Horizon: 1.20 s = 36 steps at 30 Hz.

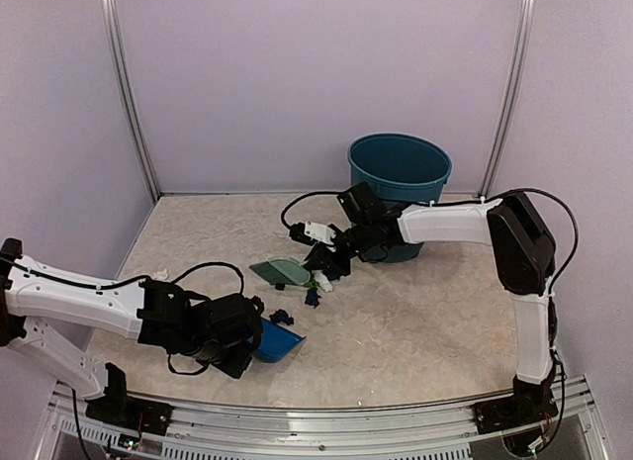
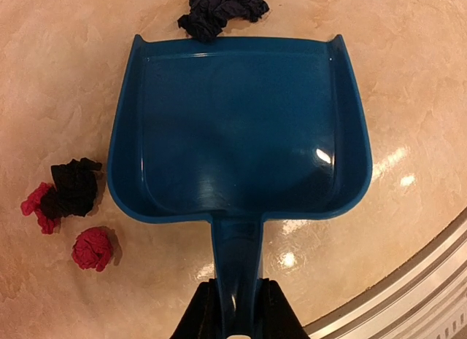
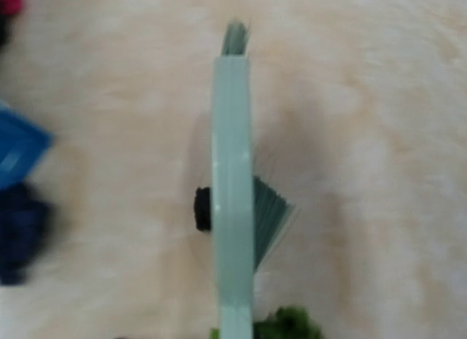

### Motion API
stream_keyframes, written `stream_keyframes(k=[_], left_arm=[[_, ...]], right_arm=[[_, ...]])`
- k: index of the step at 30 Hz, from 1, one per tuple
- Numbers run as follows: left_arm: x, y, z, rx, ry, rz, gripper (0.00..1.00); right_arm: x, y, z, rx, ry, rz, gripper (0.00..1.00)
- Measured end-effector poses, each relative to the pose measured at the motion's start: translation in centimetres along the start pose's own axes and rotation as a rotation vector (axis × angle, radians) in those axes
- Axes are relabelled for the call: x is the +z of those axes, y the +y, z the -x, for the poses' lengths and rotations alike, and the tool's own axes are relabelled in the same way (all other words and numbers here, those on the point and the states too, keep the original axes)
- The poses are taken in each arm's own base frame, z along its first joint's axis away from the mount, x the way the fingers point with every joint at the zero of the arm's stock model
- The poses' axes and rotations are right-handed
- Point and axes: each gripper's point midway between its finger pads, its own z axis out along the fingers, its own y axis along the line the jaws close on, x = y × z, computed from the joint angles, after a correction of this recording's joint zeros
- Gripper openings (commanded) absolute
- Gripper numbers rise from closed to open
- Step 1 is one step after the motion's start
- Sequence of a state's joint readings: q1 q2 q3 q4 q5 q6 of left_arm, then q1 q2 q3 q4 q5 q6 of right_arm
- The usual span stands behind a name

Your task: Sweep away the paper scraps from the table

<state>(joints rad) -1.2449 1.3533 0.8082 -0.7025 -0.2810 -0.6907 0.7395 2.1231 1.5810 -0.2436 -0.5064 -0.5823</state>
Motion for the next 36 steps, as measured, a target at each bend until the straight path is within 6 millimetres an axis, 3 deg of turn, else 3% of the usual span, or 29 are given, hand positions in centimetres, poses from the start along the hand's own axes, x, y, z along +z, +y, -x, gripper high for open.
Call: stream_keyframes(k=[12, 20, 28, 32, 36], left_arm=[[1.3, -0.1, 0.2, -0.001, 0.000, 0.019, 0.17], [1.7, -0.1, -0.2, 0.003, -0.001, 0.020, 0.16], [1.7, -0.3, -0.3, 0.022, -0.019, 0.026, 0.16], [1.6, -0.5, -0.4, 0.028, -0.025, 0.025, 0.15], [1.6, -0.8, -0.4, 0.035, -0.028, 0.019, 0.15]], right_arm=[[-1.3, 6.8, 0.7, 0.026, -0.021, 0.165, 0.00], [-3.5, 9.2, 1.5, 0.111, -0.112, 0.182, 0.00], [-6.0, 8.3, 4.8, 0.208, -0.278, 0.151, 0.00], [-7.1, 6.3, 5.7, 0.261, -0.299, 0.051, 0.00], [-7.8, 3.7, 5.3, 0.318, -0.273, -0.112, 0.00]])
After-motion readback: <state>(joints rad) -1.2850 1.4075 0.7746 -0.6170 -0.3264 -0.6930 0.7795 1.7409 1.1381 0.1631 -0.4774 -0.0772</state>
